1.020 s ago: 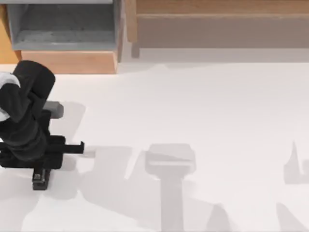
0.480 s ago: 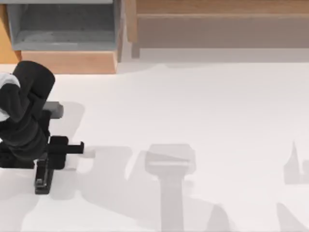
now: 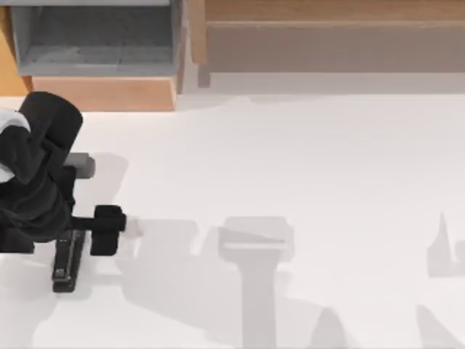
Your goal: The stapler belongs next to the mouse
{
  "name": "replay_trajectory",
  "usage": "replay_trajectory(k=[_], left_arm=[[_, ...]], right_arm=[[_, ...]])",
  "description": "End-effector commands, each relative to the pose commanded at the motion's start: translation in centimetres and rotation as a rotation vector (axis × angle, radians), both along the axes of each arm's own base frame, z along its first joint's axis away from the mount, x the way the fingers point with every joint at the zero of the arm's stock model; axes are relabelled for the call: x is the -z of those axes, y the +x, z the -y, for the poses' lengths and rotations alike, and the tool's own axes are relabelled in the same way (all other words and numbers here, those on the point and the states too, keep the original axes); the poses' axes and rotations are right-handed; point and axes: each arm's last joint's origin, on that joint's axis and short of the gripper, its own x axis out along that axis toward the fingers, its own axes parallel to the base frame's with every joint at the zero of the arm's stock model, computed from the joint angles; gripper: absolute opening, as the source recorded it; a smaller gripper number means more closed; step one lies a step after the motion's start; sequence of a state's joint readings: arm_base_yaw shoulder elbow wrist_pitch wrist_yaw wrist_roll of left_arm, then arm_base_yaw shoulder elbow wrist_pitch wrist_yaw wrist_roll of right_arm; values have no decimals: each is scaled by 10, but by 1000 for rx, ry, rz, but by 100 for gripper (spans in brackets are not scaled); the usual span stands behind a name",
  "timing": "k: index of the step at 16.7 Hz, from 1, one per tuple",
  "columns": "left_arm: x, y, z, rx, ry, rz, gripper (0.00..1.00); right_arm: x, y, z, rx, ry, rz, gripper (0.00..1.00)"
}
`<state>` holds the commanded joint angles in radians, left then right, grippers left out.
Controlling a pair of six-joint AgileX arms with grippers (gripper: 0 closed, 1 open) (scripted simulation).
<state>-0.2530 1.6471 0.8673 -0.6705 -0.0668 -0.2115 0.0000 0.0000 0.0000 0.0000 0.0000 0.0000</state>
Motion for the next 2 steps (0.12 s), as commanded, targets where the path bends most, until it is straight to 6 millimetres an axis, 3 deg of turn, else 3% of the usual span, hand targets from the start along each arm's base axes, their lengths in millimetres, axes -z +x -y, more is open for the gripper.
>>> replay_trajectory(k=[2], left_arm=[[0, 0, 0, 0, 0, 0, 100]], right_arm=[[0, 0, 0, 0, 0, 0, 100]])
